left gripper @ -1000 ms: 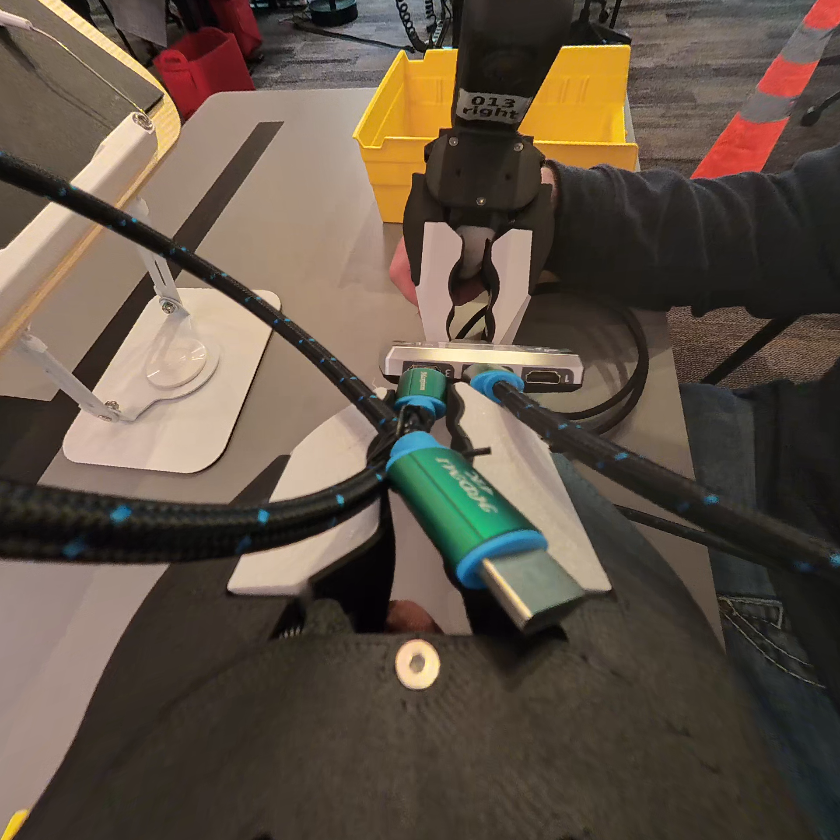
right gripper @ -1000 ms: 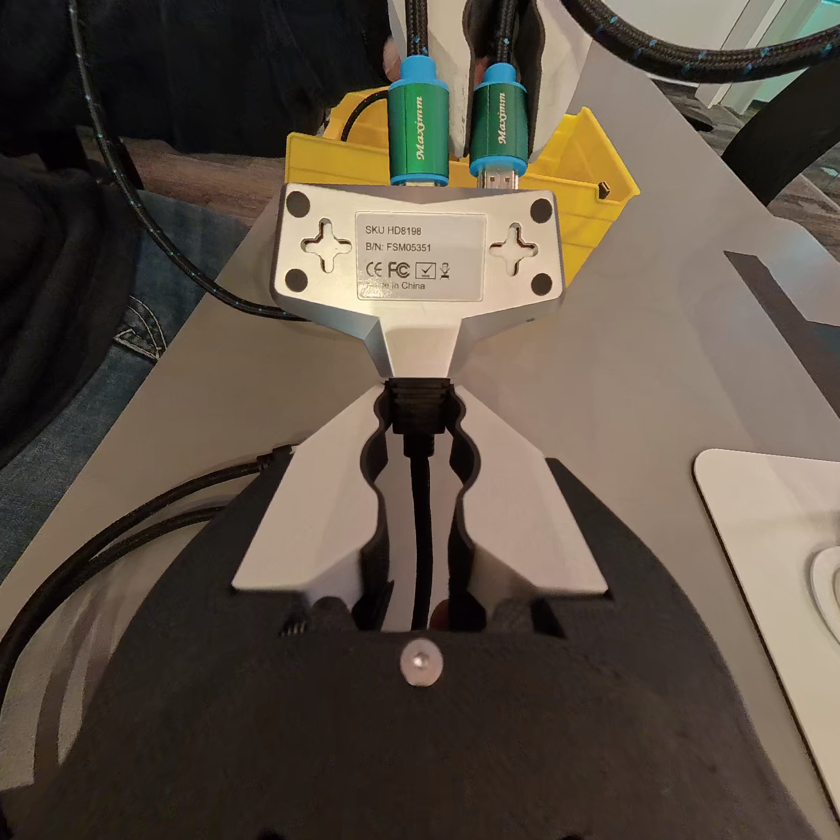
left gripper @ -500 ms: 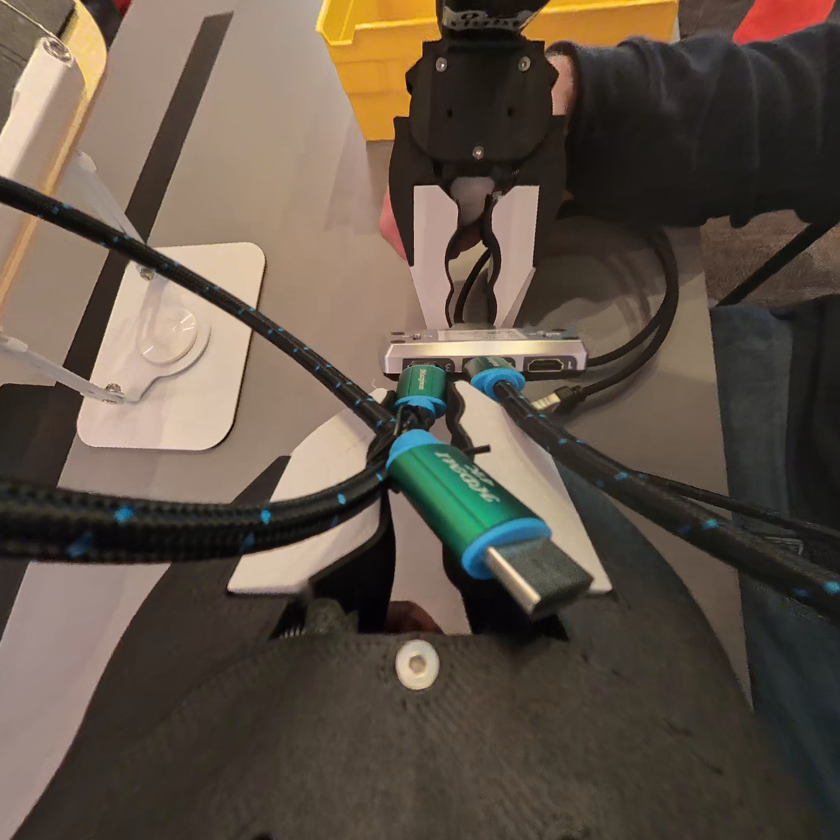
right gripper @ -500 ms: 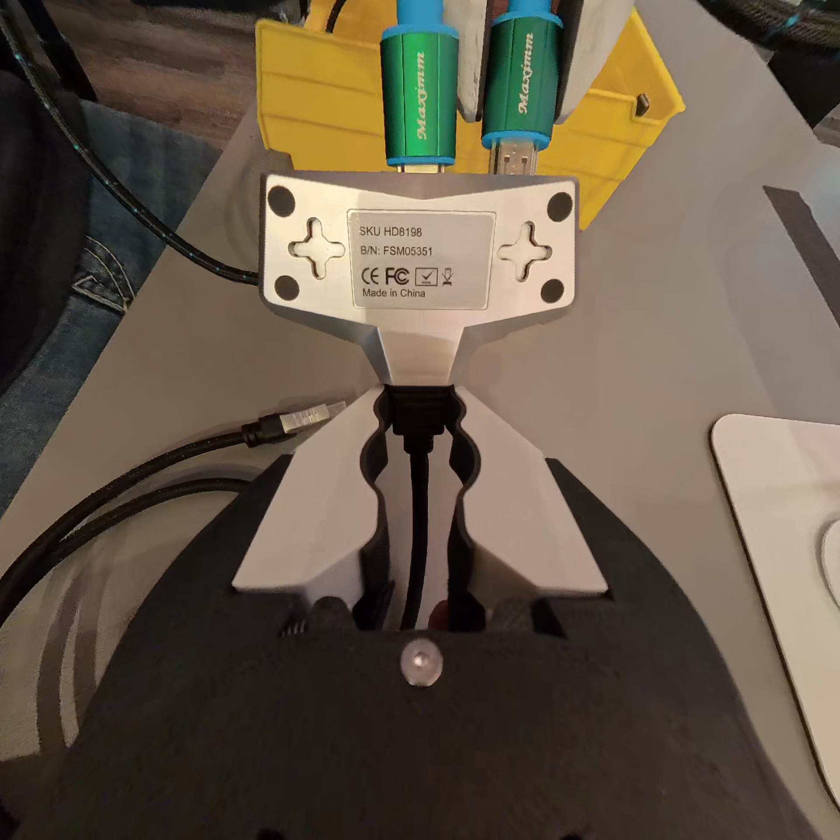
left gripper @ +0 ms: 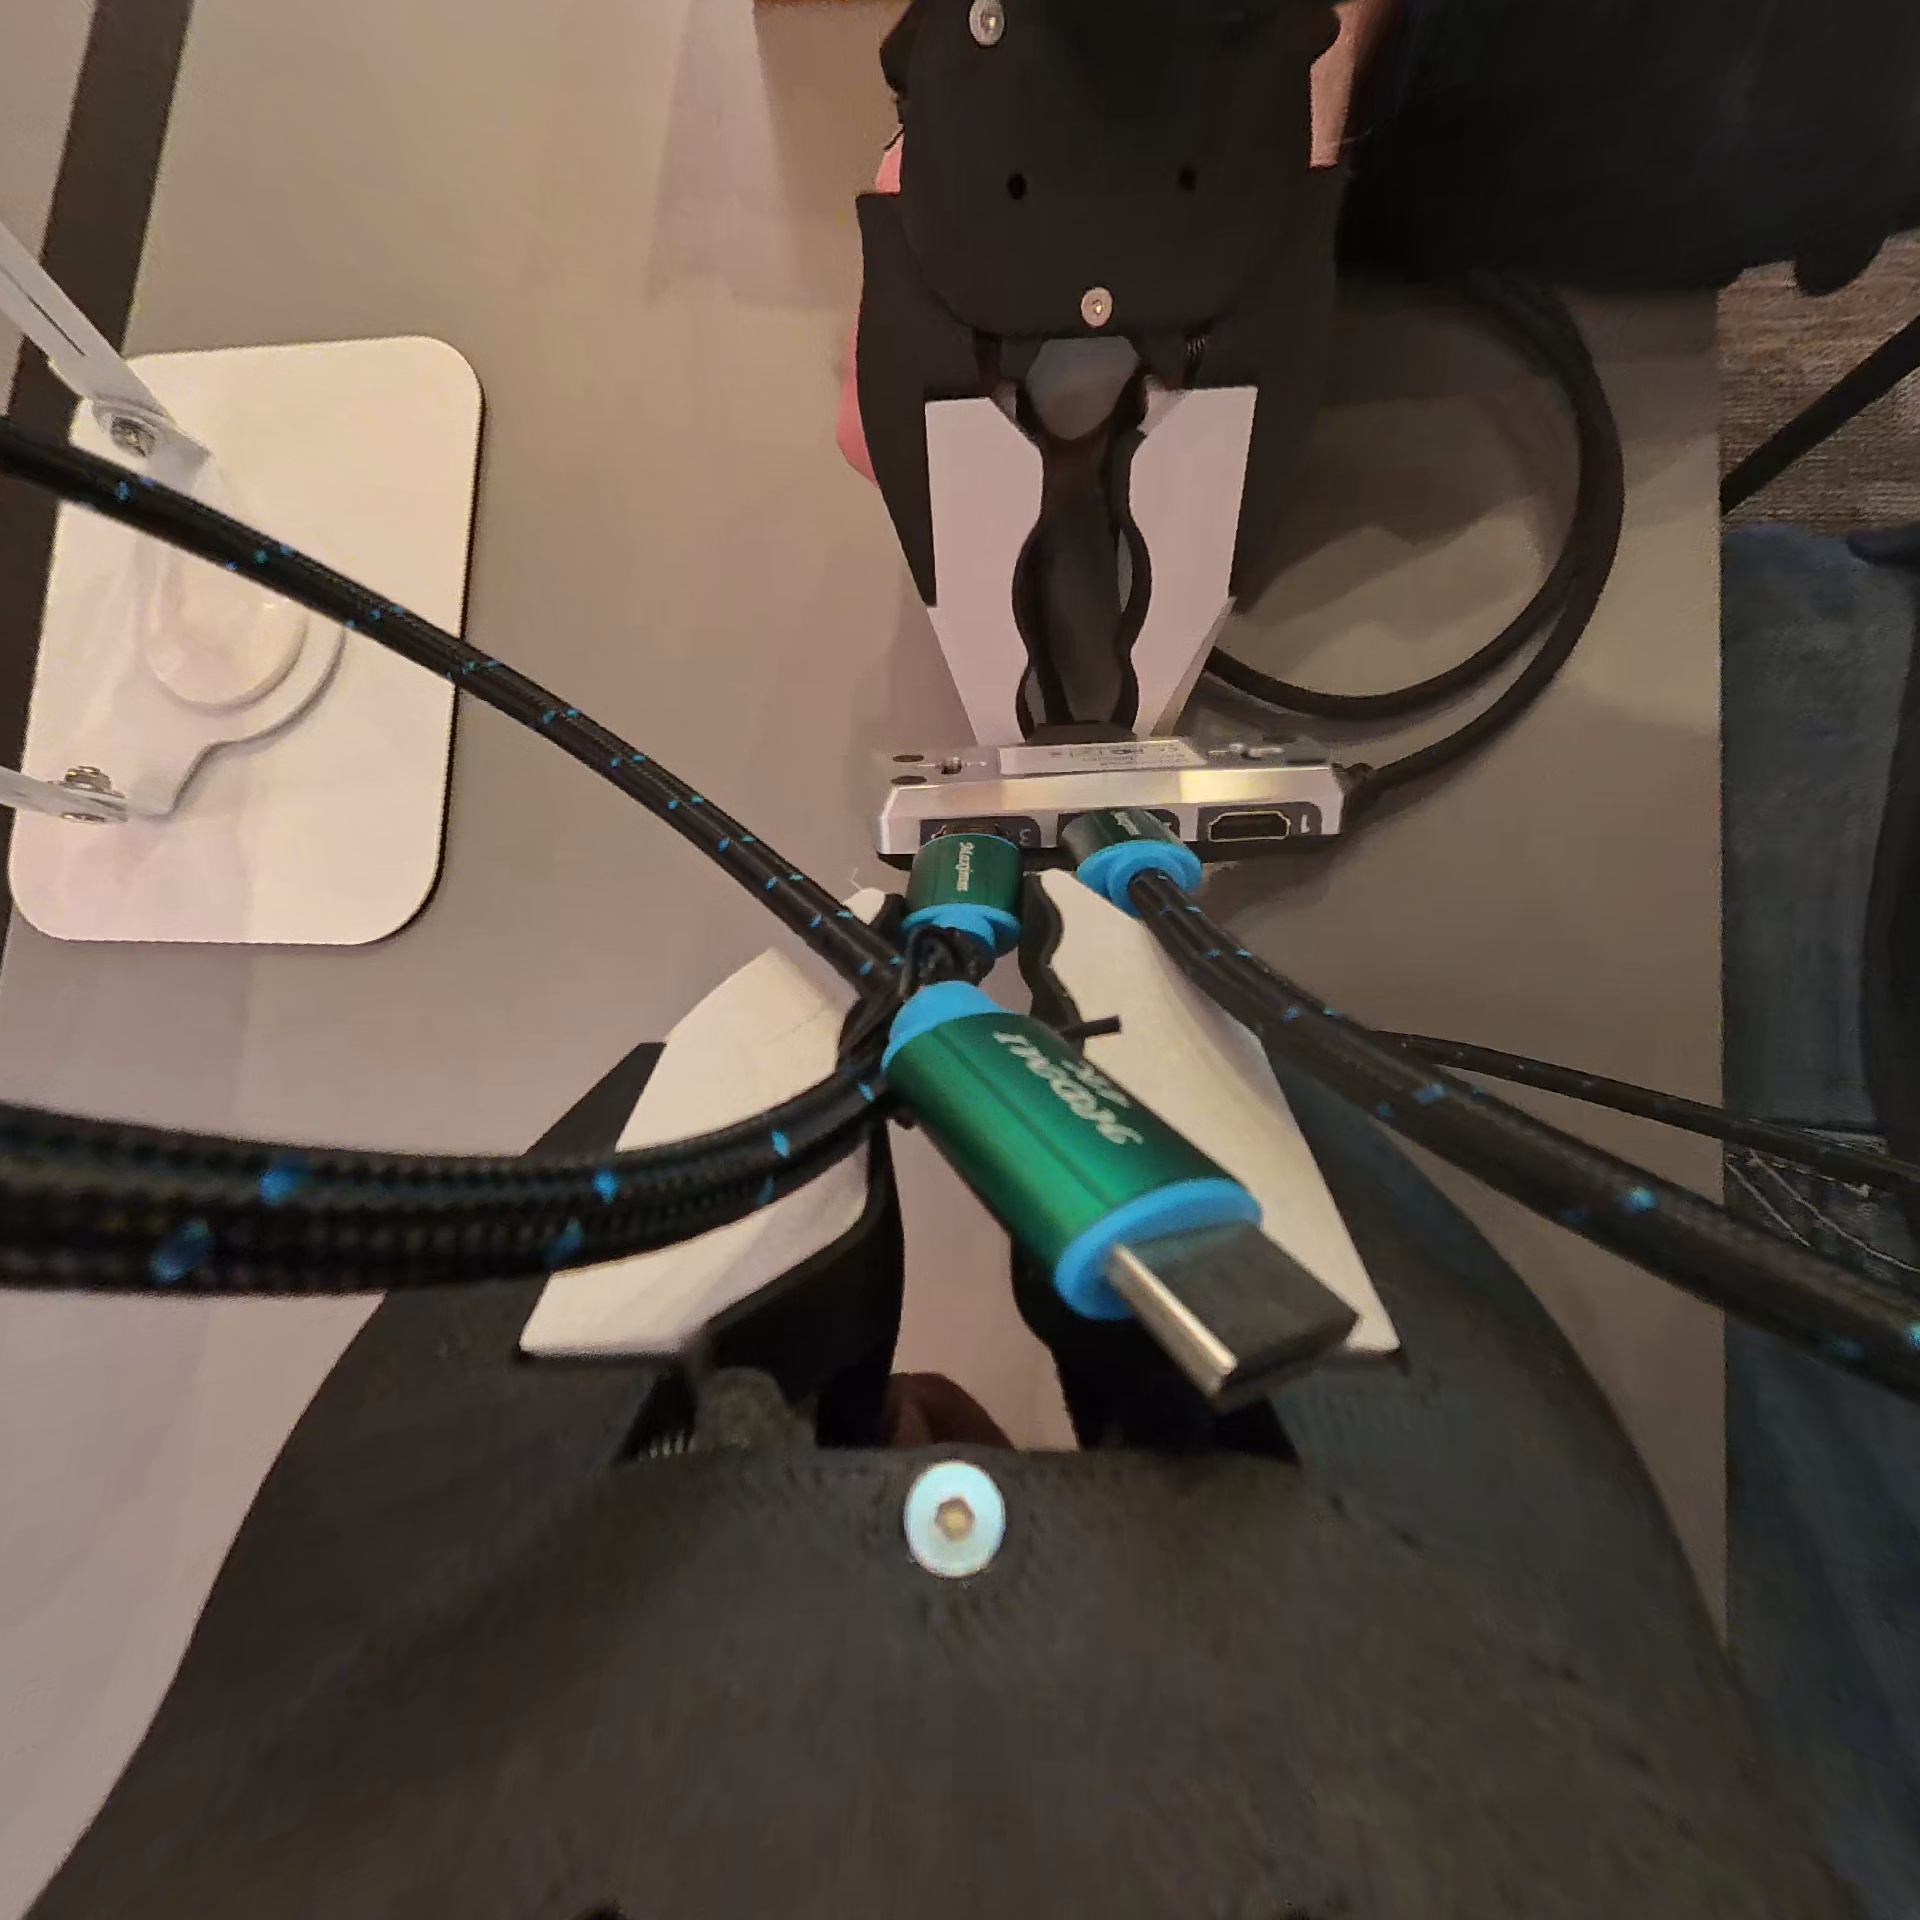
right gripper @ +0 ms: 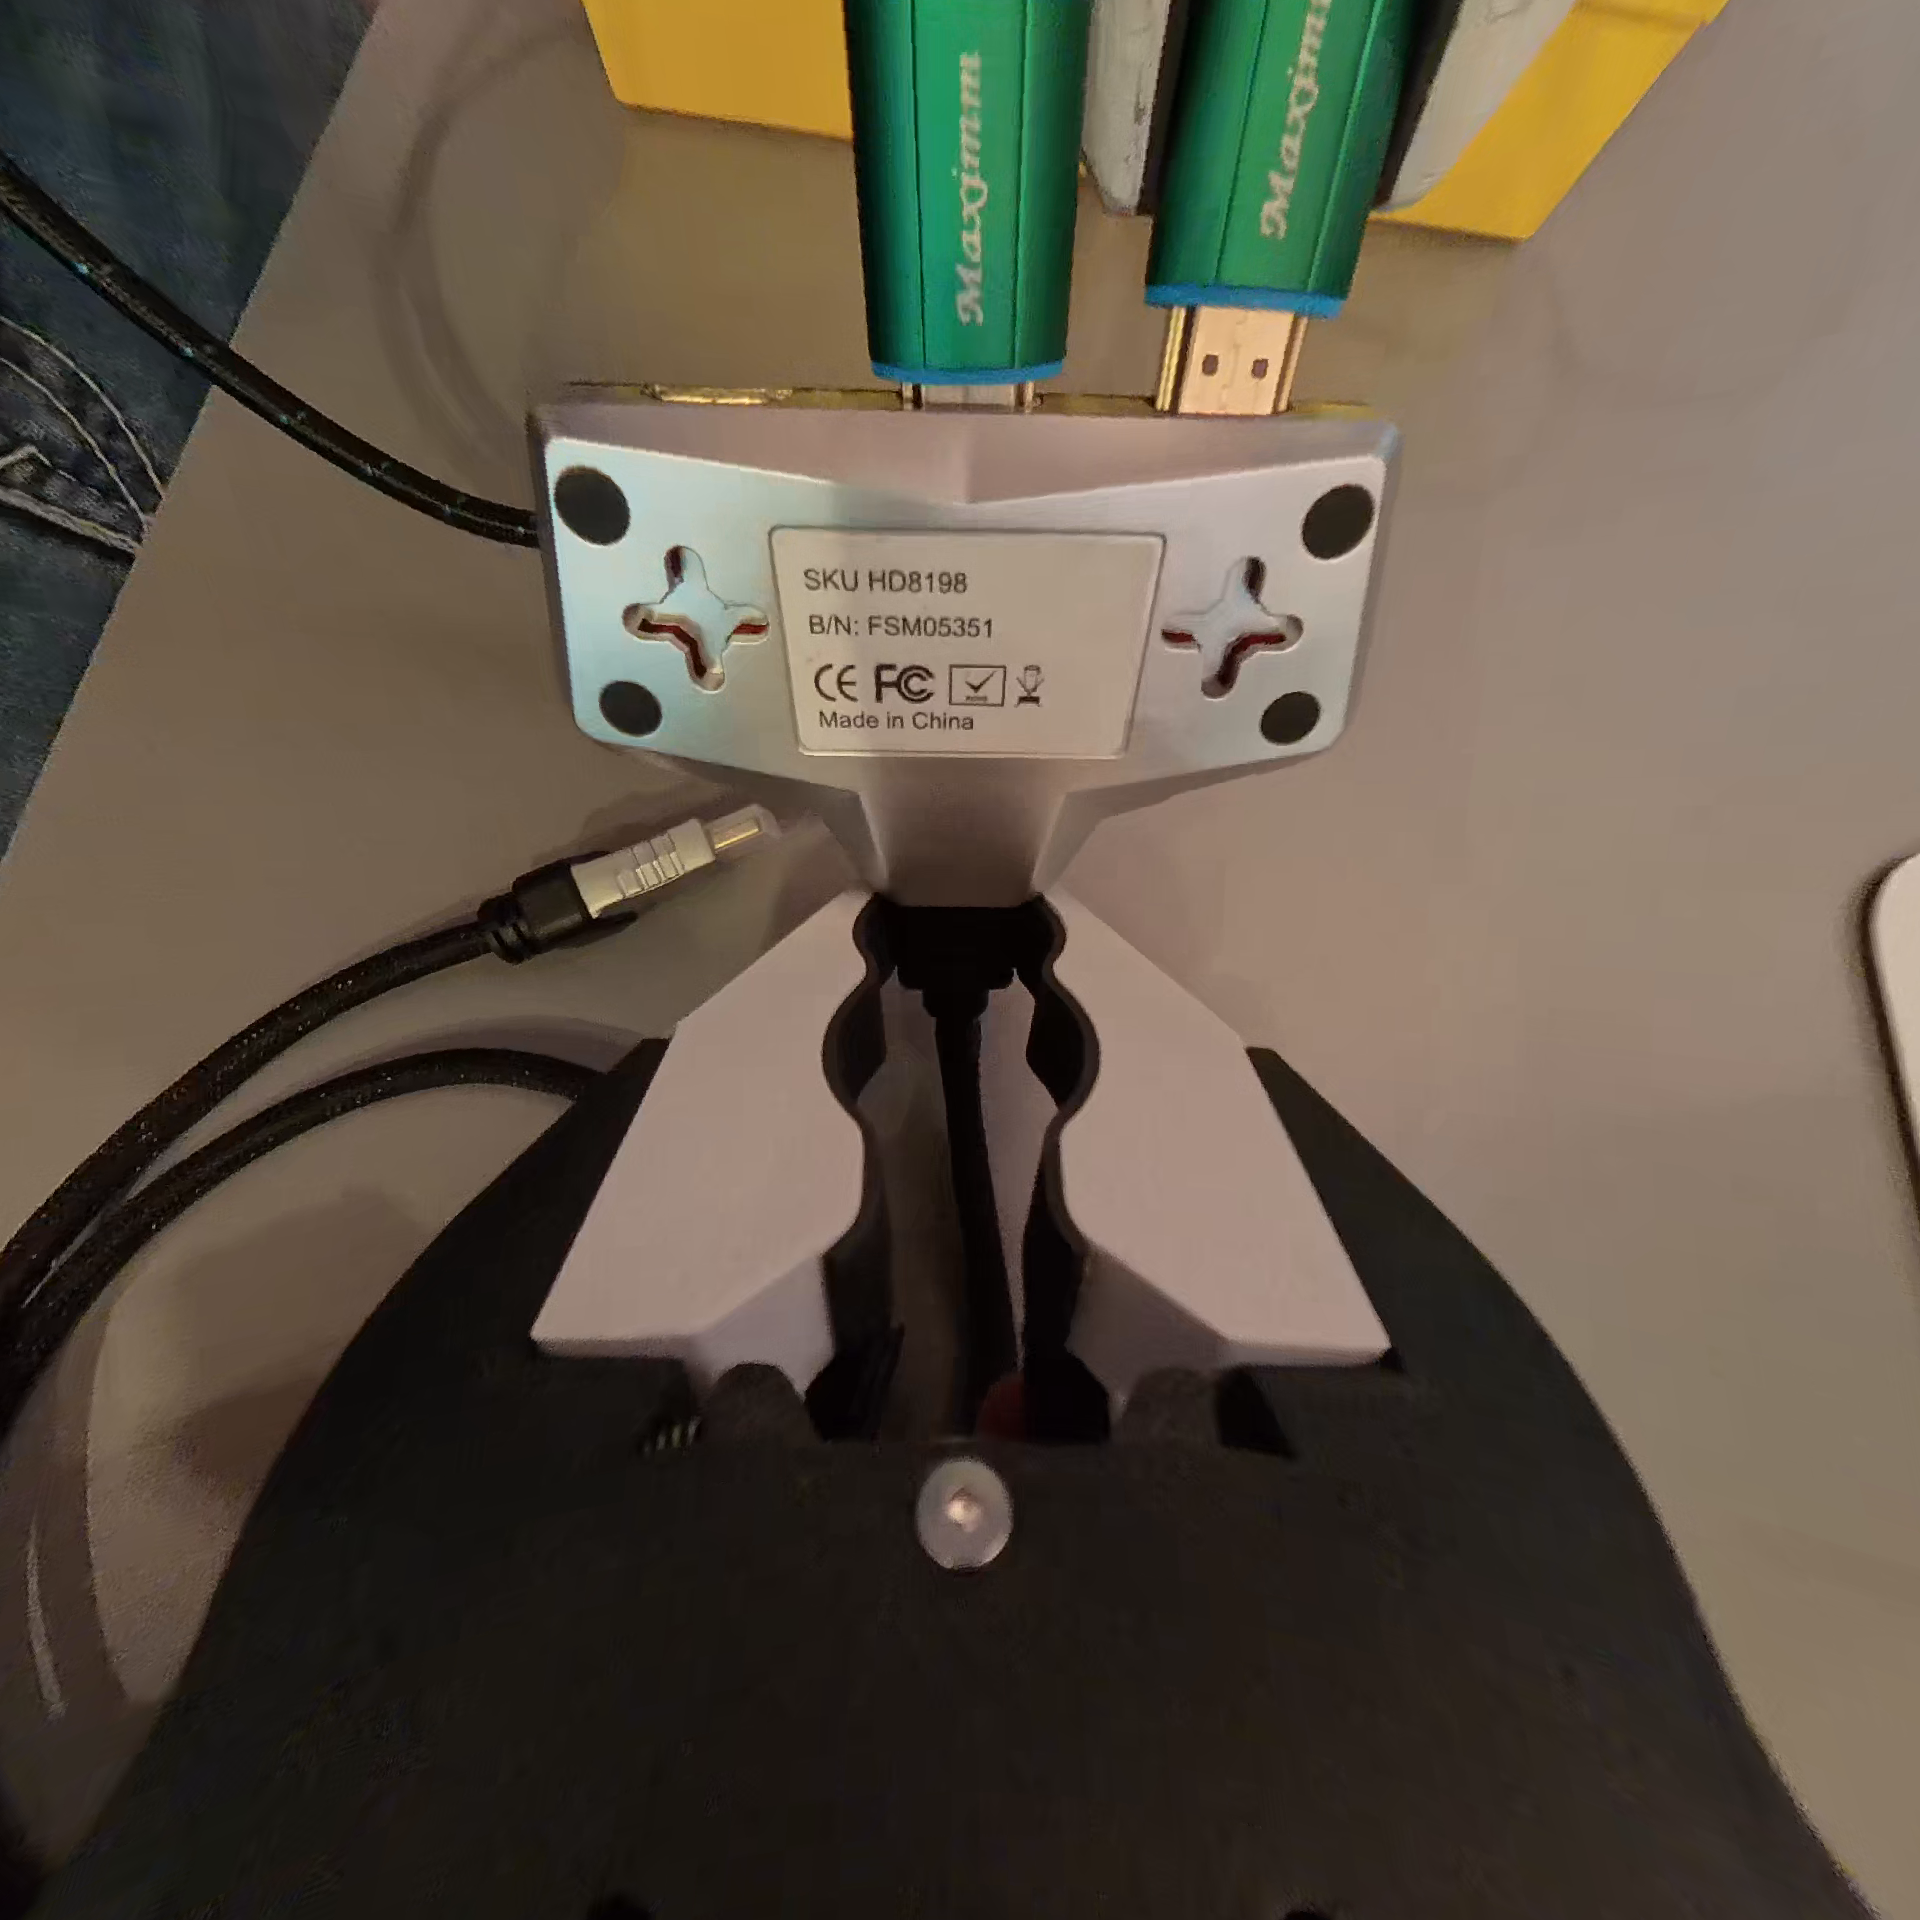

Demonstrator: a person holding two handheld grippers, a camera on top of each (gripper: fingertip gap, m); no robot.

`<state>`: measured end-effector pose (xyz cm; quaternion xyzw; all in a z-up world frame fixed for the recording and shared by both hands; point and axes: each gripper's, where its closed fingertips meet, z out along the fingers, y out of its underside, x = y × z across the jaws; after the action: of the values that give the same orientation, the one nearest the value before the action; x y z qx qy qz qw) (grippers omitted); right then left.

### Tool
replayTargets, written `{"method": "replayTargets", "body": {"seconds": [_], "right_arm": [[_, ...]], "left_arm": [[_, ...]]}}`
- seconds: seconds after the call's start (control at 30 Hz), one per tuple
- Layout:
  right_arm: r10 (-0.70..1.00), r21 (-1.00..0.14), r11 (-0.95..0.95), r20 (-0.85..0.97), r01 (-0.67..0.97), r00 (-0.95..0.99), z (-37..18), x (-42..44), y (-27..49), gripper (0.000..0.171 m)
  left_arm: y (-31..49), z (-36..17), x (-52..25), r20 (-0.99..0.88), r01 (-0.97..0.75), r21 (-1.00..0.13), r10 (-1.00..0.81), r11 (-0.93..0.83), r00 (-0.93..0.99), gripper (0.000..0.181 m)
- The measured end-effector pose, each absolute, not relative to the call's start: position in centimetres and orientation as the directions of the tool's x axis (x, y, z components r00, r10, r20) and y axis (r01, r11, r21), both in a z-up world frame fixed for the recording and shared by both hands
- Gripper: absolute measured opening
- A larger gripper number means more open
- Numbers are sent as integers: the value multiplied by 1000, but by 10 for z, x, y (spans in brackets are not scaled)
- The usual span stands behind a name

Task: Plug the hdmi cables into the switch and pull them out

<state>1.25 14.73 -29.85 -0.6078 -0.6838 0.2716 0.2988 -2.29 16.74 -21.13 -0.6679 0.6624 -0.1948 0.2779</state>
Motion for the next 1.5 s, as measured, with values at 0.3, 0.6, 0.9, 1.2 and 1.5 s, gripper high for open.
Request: {"method": "replayTargets", "body": {"seconds": [0.3, 0.6, 0.9, 1.2, 1.5], "right_arm": [[993, -703, 113, 71, 702, -90, -310, 11, 146, 20], [993, -688, 115, 76, 717, -87, -312, 9, 146, 19], [993, -674, 117, 74, 729, -91, -314, 9, 145, 19], [993, -665, 118, 77, 738, -90, -315, 10, 145, 19], [993, -656, 120, 75, 745, -93, -317, 10, 145, 19]], "left_arm": [[166, -224, -27, -99, -804, -594, -994, 19, 49, 20], [165, -224, -27, -123, -823, -568, -991, 28, 51, 20], [164, -225, -25, -127, -848, -530, -990, 20, 55, 20], [165, -223, -19, -133, -863, -502, -991, 59, 10, 20], [166, -221, -10, -134, -891, -441, -990, 105, -50, 20]]}}
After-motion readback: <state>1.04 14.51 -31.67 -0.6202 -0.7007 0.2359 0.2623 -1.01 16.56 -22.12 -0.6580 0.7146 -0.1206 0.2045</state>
